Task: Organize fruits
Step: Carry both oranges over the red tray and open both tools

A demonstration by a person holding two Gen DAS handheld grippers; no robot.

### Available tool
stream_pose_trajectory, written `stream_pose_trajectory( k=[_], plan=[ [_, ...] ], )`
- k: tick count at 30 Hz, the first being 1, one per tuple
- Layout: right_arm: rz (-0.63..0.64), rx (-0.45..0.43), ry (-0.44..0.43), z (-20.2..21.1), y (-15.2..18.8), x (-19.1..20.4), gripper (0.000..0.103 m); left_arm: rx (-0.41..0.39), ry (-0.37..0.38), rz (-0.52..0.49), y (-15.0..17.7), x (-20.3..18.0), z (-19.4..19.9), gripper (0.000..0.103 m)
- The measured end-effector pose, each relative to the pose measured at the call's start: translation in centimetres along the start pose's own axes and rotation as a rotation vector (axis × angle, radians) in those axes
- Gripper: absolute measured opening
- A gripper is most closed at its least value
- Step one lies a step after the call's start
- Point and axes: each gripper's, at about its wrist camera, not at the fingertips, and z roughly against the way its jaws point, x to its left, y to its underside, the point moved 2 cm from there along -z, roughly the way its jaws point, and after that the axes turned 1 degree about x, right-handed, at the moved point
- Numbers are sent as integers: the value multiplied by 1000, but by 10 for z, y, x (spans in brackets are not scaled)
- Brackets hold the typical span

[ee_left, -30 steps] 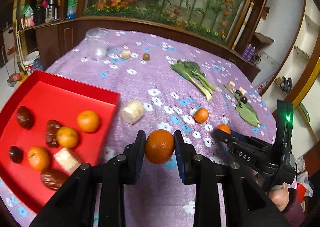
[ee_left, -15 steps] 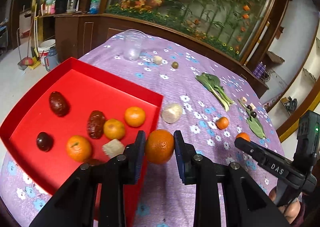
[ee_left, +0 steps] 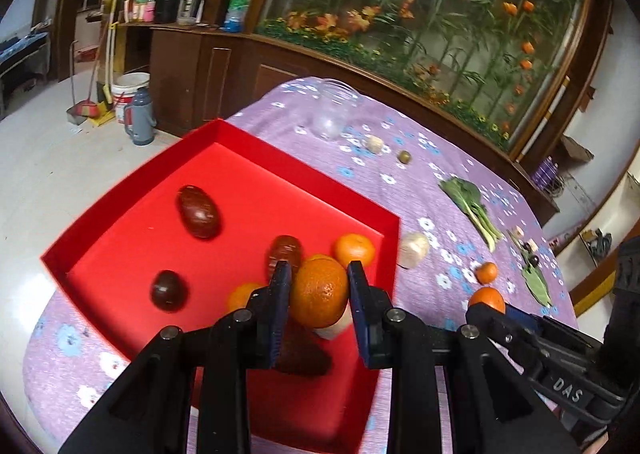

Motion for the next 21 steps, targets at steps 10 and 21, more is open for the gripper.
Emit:
stream_pose_trajectory(
  k=[10,21],
  plan=[
    [97,38,-36,-24,-5,50,38,-19,-5,67,-5,34,5,28],
    [117,59,-53,-37,-3,70,38,-31,-13,111,-7,55,6,28]
  ],
)
